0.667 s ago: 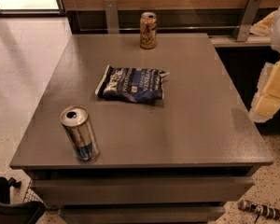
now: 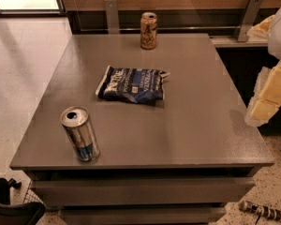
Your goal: Move redbull can near orange can
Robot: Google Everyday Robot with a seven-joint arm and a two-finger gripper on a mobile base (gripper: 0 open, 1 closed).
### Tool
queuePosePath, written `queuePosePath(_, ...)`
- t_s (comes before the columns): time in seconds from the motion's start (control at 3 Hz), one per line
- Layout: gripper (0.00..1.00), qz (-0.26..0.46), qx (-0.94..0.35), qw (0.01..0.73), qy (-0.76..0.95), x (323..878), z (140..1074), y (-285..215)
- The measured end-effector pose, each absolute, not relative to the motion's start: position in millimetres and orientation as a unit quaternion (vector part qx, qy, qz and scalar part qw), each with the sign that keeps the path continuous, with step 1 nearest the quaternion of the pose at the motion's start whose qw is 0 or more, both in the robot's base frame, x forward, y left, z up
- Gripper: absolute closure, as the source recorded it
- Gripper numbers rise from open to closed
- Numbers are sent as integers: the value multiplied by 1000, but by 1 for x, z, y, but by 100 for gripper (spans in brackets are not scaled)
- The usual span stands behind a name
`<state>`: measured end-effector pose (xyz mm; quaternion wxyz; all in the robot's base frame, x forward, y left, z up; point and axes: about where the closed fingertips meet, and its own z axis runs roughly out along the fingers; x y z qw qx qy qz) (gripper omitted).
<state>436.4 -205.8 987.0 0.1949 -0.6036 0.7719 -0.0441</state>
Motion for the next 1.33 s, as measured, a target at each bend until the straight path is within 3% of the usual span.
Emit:
queuePosePath(0.67,0,40,-612,291,735,438,947,-171)
queuePosePath(1.33,0,207,-592,382,678,431,927,-90)
